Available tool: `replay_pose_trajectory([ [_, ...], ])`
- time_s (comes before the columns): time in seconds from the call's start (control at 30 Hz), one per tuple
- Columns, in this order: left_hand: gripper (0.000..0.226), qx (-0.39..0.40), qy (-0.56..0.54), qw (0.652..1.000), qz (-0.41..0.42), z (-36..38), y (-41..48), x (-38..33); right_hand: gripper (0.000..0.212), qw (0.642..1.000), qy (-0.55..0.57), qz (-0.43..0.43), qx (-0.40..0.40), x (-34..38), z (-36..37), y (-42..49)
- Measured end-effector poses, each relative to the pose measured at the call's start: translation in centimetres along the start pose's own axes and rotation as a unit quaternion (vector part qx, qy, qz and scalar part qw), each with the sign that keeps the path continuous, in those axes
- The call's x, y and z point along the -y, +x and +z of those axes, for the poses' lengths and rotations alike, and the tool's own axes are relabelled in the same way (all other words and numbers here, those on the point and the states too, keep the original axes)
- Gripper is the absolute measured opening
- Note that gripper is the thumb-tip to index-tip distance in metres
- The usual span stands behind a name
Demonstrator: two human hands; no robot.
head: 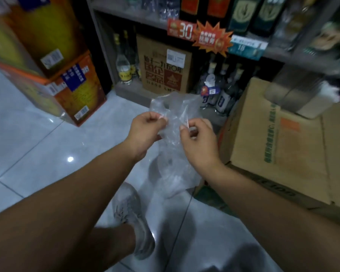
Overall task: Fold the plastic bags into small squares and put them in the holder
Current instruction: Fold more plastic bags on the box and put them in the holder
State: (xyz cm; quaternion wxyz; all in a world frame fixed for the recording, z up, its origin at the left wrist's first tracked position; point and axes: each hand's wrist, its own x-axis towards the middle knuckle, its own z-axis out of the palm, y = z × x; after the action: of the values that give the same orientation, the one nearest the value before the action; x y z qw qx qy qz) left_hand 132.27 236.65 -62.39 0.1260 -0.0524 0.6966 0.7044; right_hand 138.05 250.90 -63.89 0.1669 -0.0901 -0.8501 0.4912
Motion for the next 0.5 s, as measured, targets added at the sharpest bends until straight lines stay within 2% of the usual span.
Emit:
replay_pose_trajectory([
  [0.13,0.009,0.031,0.044,0.996,0.069,1.5,-4.3,-5.4,0.012,0.997,0.035,-0.057,-0.035,4.3,-6.2,-1.3],
  [0.23,0.017,0.073,0.11,0.985,0.113,2.9,-7.9,-7.7,0.016,0.995,0.071,-0.052,-0.045,6.1,-12.2,-3.3],
  [0.33,0.015,0.14,0.199,0.957,0.161,5.3,-10.9,-8.4,0.029,0.996,0.075,-0.04,-0.034,6.1,-18.7,-5.8],
  [0.5,0.01,0.255,0.301,0.903,0.168,11.0,-13.0,-7.5,0.02,0.995,0.063,0.029,-0.071,3.2,-26.9,-7.8],
])
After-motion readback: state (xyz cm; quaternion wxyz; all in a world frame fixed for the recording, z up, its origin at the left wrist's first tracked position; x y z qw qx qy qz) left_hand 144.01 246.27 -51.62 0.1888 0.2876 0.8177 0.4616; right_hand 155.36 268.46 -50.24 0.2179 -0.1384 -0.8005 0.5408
